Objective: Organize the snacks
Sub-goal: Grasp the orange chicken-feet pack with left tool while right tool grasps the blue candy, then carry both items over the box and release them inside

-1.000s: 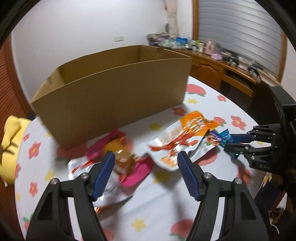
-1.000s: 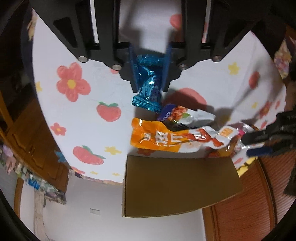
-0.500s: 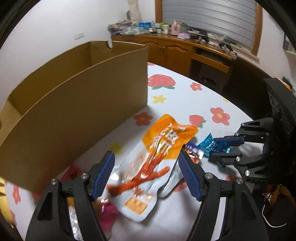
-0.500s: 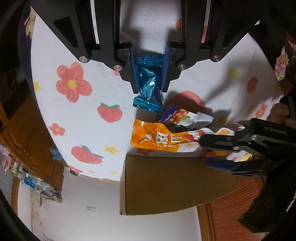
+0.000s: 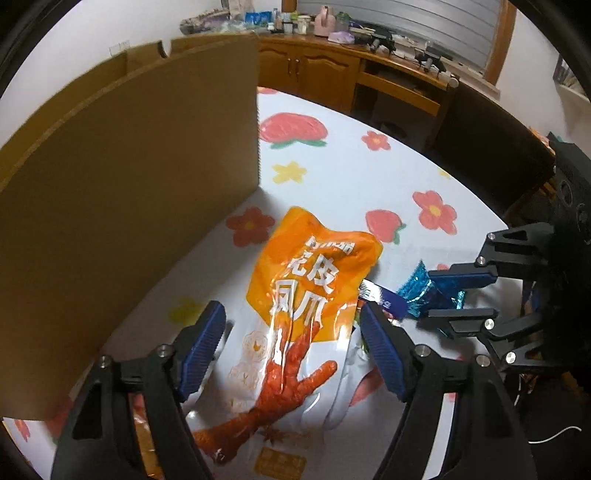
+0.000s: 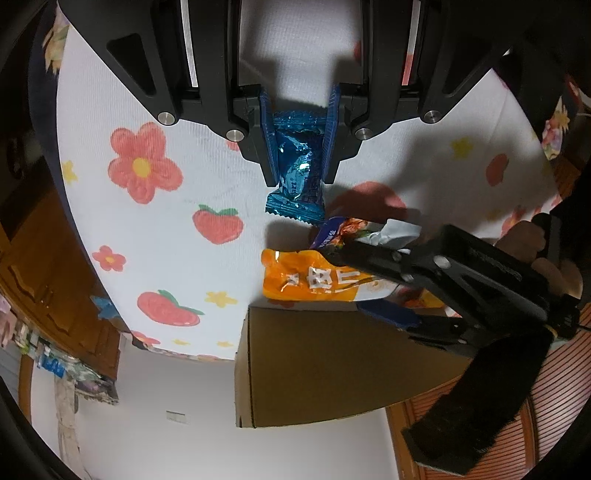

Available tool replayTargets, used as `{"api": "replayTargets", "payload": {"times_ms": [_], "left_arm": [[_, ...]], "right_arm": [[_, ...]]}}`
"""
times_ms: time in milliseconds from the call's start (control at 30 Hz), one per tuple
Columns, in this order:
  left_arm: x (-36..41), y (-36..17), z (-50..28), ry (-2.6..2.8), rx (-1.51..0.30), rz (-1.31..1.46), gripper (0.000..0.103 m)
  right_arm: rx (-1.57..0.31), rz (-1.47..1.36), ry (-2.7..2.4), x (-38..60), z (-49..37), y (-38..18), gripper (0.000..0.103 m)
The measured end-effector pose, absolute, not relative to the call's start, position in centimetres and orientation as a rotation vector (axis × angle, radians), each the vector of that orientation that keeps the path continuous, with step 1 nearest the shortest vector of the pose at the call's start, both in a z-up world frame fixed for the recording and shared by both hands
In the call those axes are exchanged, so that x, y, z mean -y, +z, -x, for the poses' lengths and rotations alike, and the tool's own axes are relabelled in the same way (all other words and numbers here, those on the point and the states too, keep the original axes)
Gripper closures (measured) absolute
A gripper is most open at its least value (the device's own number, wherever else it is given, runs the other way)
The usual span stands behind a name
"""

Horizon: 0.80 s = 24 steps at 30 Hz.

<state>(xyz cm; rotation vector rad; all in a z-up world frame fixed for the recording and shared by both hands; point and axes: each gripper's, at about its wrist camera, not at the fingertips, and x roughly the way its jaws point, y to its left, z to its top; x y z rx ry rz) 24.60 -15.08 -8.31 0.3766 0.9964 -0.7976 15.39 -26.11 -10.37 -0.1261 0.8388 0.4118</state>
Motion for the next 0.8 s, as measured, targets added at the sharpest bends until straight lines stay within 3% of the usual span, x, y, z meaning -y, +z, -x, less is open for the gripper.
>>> {"api": "replayTargets", "payload": {"times_ms": [100, 233, 300, 800], "left_arm": [[14.8, -8.1, -24.6, -0.797, -0.99, -0.367, 0.028], [14.2, -7.9, -24.9, -0.807, -0.998, -0.312, 0.048], [13.9, -7.7, -24.7, -0.805, -0.987, -0.306, 0.051], [11.9, -6.0, -23.6, -0.684, -0.89, -0.227, 0.053]], "right_arm": [[-0.839, 0.127, 0.413, 26.1, -15.3, -10.4, 0.082], [-0.839, 0.133, 0.412, 26.1, -15.3, -10.3, 0.082], [-0.841, 0.137, 0.41, 26.0, -15.3, -10.3, 0.082], [-0.829, 0.154, 0.378, 25.6, -15.3, -10.2, 0.083]]}}
